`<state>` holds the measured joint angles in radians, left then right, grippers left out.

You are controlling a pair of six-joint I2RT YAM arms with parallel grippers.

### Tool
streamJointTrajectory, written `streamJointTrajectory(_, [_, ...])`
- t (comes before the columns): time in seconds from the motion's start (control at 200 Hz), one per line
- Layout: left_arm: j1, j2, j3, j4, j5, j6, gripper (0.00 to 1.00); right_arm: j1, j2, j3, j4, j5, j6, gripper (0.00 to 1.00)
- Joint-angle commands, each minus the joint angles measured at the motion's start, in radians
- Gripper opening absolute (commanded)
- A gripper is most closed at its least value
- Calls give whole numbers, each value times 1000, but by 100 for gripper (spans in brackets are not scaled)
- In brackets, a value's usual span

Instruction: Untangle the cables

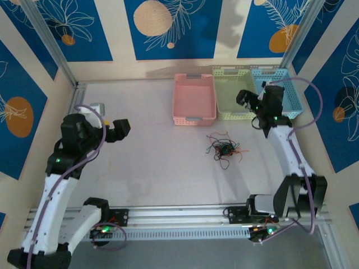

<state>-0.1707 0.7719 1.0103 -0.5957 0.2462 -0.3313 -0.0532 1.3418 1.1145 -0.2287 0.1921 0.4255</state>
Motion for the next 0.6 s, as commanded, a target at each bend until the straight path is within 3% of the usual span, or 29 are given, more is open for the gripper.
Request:
streamJointTrajectory(0.0, [2,-62,39,-266,-10,113,97,-24,128,138,-167,15,37,93])
streamJointTrajectory(0.085, [1,-107,5,-289,-61,134,97,-37,254,274,-244,25,53,91])
streamJointTrajectory(0.295, [2,-221,-157,-192,-47,84,97,-57,503,557,-370,118,98,90])
streamJointTrajectory(0.455, [1,-243,-171,-184,-76,93,97,-84,706,812,-531,144,131,89])
streamJointTrajectory(0.595, [2,-250,-175,-185,-77,94,97,-89,817,914,-567,152,139,89])
